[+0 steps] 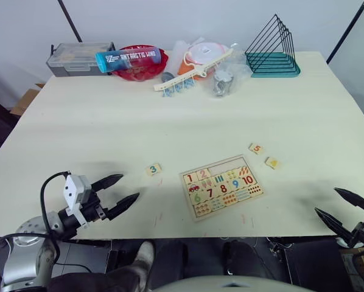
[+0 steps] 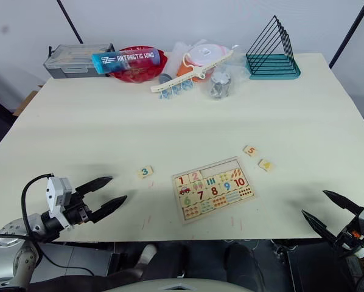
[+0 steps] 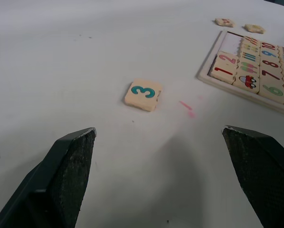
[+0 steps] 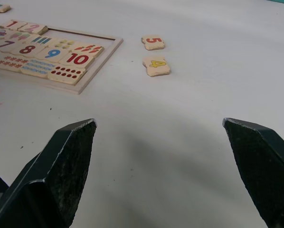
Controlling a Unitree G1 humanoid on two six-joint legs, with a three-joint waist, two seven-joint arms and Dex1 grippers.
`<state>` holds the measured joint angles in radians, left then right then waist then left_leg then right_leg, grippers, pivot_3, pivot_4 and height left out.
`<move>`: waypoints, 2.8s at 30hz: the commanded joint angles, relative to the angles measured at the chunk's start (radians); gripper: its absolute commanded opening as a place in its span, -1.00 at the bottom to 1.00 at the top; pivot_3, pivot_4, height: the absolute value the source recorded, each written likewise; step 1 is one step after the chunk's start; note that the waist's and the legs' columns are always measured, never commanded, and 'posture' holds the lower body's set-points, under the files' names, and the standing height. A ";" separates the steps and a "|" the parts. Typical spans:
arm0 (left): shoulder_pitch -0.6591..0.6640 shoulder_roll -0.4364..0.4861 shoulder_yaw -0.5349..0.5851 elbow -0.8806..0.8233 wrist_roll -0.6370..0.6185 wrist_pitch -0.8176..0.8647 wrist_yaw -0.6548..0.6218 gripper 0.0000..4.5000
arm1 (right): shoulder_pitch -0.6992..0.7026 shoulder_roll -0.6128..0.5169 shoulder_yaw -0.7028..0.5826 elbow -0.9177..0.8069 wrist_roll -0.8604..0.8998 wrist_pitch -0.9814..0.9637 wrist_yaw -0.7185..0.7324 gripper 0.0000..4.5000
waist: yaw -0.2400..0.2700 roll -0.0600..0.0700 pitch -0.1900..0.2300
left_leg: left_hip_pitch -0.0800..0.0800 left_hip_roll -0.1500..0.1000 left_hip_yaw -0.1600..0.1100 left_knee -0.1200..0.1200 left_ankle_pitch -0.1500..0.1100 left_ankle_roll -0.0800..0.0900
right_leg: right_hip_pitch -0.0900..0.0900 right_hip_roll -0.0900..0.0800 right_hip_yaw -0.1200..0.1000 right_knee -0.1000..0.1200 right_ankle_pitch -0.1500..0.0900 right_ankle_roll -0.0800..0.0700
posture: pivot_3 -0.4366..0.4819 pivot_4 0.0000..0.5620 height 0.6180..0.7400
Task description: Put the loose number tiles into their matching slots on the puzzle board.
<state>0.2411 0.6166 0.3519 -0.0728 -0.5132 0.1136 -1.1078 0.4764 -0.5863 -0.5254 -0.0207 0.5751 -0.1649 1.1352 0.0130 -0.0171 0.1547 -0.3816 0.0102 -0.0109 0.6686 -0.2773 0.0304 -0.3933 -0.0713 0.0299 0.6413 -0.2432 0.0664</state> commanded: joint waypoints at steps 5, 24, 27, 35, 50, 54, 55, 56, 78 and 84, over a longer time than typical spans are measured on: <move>-0.037 0.020 -0.003 0.025 -0.004 -0.020 -0.022 1.00 | 0.048 0.022 -0.010 -0.085 0.005 -0.004 -0.021 1.00 | 0.000 0.000 0.000 | 0.000 0.000 0.000 0.000 0.000 0.000 | 0.000 0.000 0.000 0.000 0.000 0.000 | -0.05 -0.47 1.00; -0.019 0.038 0.006 0.014 -0.005 -0.022 -0.040 1.00 | 0.061 0.032 -0.002 -0.095 0.004 -0.001 -0.021 1.00 | 0.000 0.000 0.000 | 0.000 0.000 0.000 0.000 0.000 0.000 | 0.000 0.000 0.000 0.000 0.000 0.000 | -0.05 -0.47 1.00; -0.025 0.033 0.001 0.020 0.001 -0.039 -0.041 1.00 | 0.054 0.031 -0.001 -0.091 0.002 -0.002 -0.023 1.00 | 0.000 0.000 0.000 | 0.000 0.000 0.000 0.000 0.000 0.000 | 0.000 0.000 0.000 0.000 0.000 0.000 | -0.05 -0.47 1.00; -0.038 0.029 -0.014 0.023 0.007 -0.053 -0.039 1.00 | 0.038 0.028 0.001 -0.082 -0.007 -0.004 -0.023 1.00 | -0.001 0.000 0.000 | 0.000 0.000 0.000 0.000 0.000 0.000 | 0.000 0.000 0.000 0.000 0.000 0.000 | -0.05 -0.47 1.00; -0.042 0.042 -0.018 0.021 0.005 -0.062 -0.047 1.00 | 0.001 0.022 0.017 -0.079 -0.023 -0.006 -0.025 1.00 | 0.000 0.000 0.000 | 0.000 0.000 0.000 0.000 0.000 0.000 | 0.000 0.000 0.000 0.000 0.000 0.000 | -0.05 -0.47 1.00; -0.074 0.065 -0.028 0.037 0.010 -0.062 -0.076 1.00 | 0.002 0.007 0.016 -0.116 -0.010 -0.002 -0.013 1.00 | 0.000 0.000 0.000 | 0.000 0.000 0.000 0.000 0.000 0.000 | 0.000 0.000 0.000 0.000 0.000 0.000 | -0.05 -0.47 1.00; -0.090 0.072 -0.034 0.044 0.011 -0.060 -0.083 1.00 | 0.002 0.002 0.016 -0.128 0.003 0.002 -0.003 1.00 | 0.000 0.000 0.000 | 0.000 0.000 0.000 0.000 0.000 0.000 | 0.000 0.000 0.000 0.000 0.000 0.000 | -0.05 -0.47 1.00; -0.110 0.080 -0.044 0.056 0.015 -0.059 -0.092 1.00 | 0.007 -0.004 0.016 -0.144 0.024 0.012 0.016 1.00 | 0.000 0.000 0.000 | 0.000 0.000 0.000 0.000 0.000 0.000 | 0.000 0.000 0.000 0.000 0.000 0.000 | -0.05 -0.47 1.00; -0.551 0.125 -0.342 0.418 0.265 -0.153 -0.194 1.00 | -0.042 -0.080 0.030 -0.242 0.094 0.057 0.132 1.00 | -0.001 0.000 0.000 | -0.001 -0.003 0.000 0.000 0.000 0.000 | 0.000 0.001 -0.001 0.000 0.002 0.004 | -0.05 -0.47 1.00; -0.555 0.168 -0.368 0.372 0.298 -0.082 -0.192 1.00 | -0.052 -0.091 0.022 -0.243 0.097 0.060 0.145 1.00 | -0.001 0.000 0.000 | -0.001 -0.003 0.000 0.000 0.000 0.000 | 0.000 0.001 -0.001 0.000 0.003 0.004 | -0.05 -0.47 1.00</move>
<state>-0.3154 0.7589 -0.0118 0.3284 -0.2240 0.0061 -1.3019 0.4234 -0.6646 -0.4849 -0.2355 0.6574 -0.1054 1.2719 0.0117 -0.0174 0.1549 -0.3824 0.0073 -0.0113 0.6687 -0.2773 0.0304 -0.3934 -0.0705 0.0288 0.6412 -0.2407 0.0709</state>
